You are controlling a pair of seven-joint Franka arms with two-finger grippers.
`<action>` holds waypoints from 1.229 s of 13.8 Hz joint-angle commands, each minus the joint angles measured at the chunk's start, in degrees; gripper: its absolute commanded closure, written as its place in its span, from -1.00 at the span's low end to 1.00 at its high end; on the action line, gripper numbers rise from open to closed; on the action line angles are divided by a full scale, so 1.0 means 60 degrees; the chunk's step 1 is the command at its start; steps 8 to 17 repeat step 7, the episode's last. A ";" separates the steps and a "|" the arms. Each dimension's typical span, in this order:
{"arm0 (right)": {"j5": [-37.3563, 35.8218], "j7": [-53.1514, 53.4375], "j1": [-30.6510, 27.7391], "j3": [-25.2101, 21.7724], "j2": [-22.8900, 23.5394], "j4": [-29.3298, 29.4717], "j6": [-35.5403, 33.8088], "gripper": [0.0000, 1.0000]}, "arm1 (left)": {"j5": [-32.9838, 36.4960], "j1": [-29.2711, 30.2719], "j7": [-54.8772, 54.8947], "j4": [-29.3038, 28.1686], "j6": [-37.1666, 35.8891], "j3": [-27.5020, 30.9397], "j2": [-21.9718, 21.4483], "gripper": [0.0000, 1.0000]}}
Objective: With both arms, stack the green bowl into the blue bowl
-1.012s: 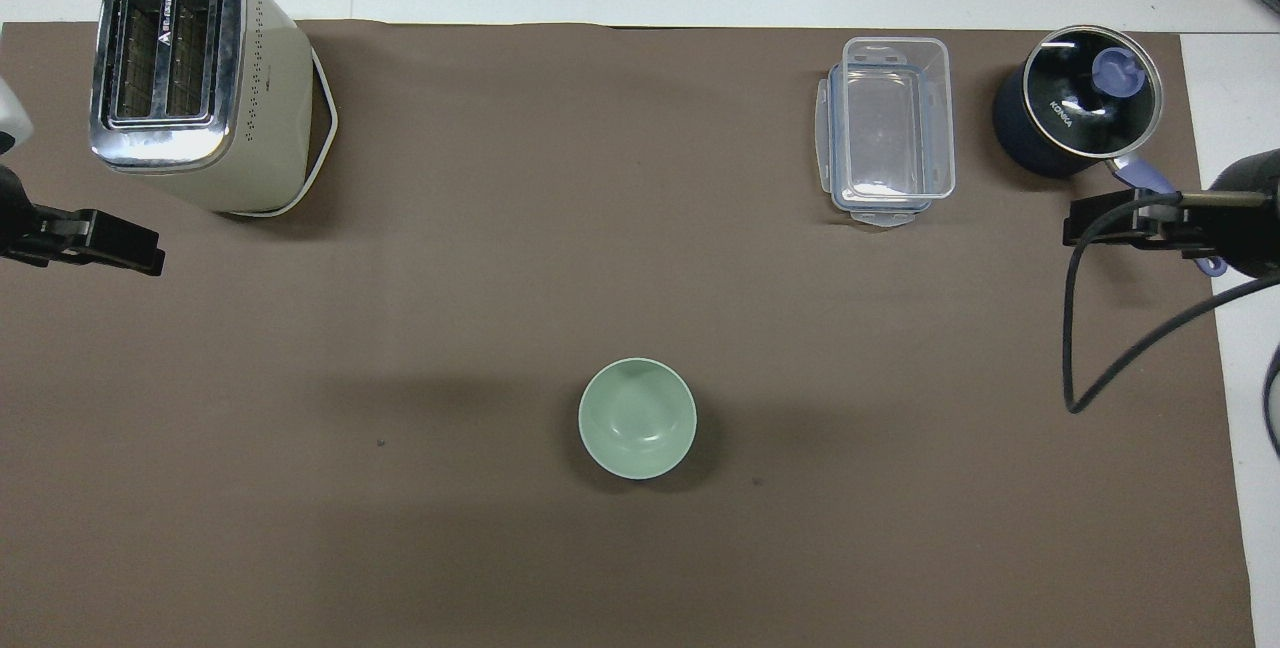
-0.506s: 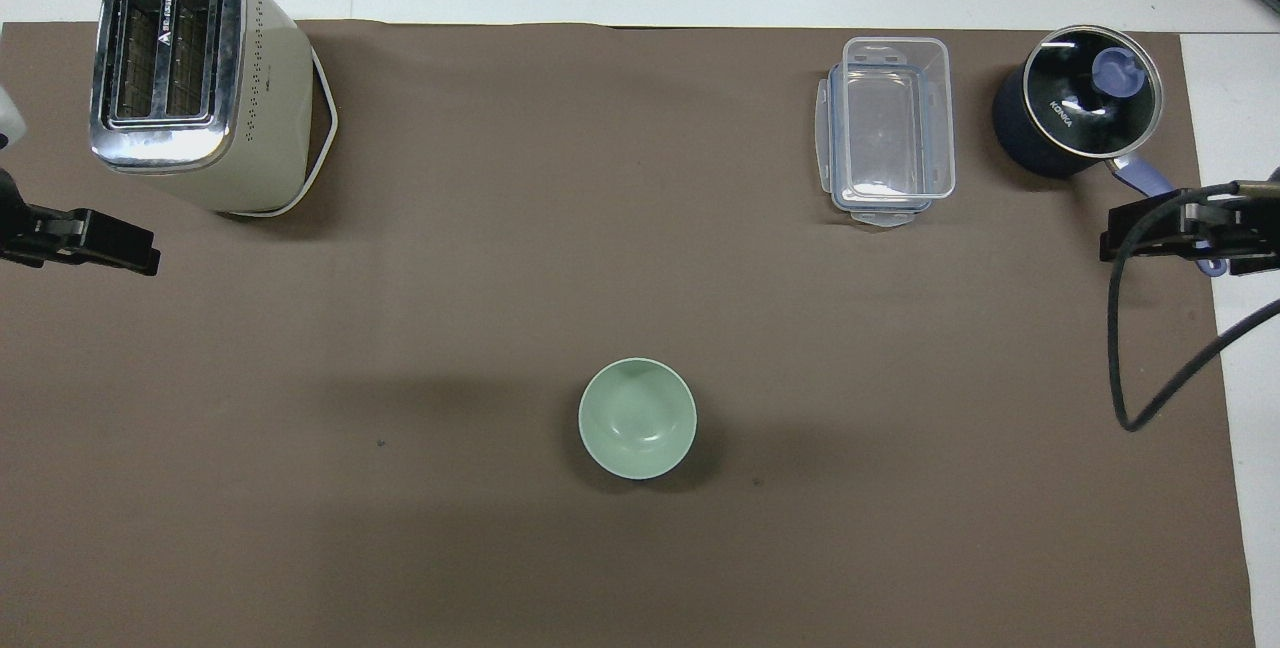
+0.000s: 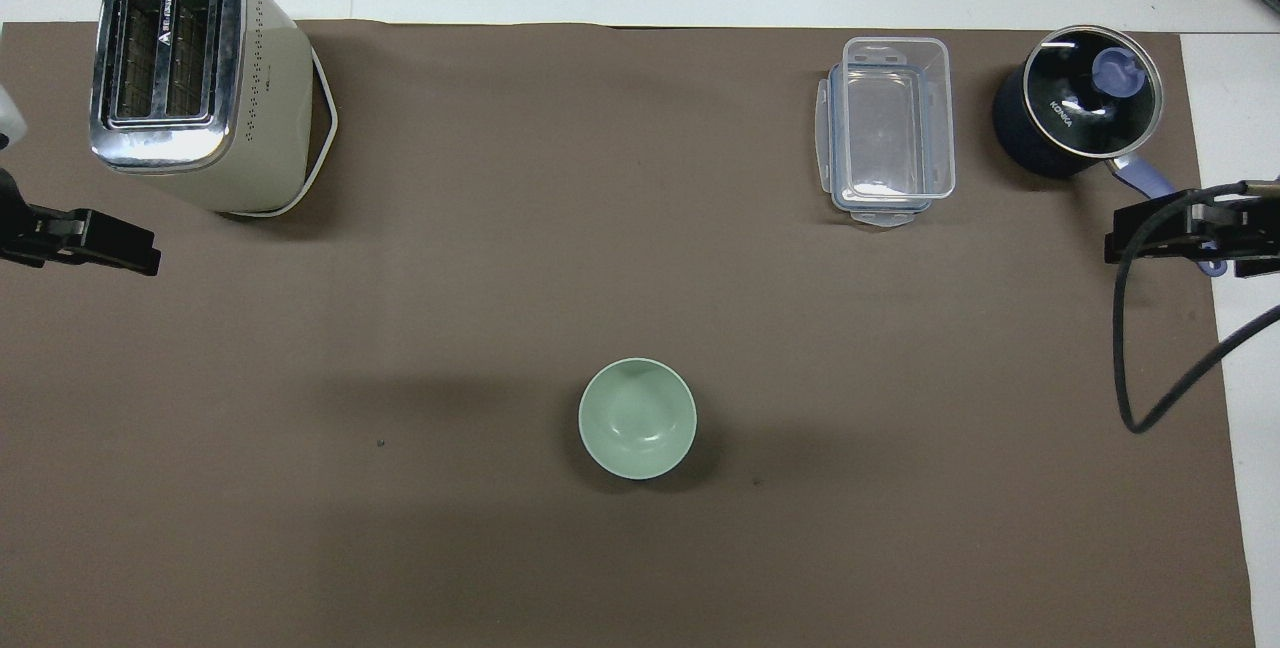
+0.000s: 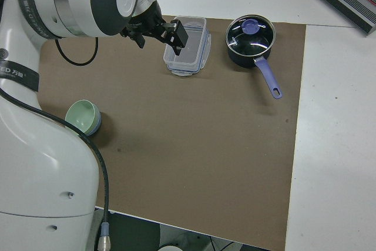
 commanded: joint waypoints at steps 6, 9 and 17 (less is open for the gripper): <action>0.0159 -0.0003 -0.0186 0.0103 -0.0099 -0.0095 -0.0070 -1.00 | 0.0093 0.0118 0.0037 -0.0042 0.0027 -0.0064 -0.0032 -1.00; 0.0159 0.0026 -0.0200 0.0103 -0.0143 -0.0169 -0.0070 -1.00 | 0.0093 0.0104 0.0037 -0.0042 0.0027 -0.0078 -0.0032 -1.00; 0.0159 0.0026 -0.0200 0.0103 -0.0143 -0.0169 -0.0070 -1.00 | 0.0093 0.0104 0.0037 -0.0042 0.0027 -0.0078 -0.0032 -1.00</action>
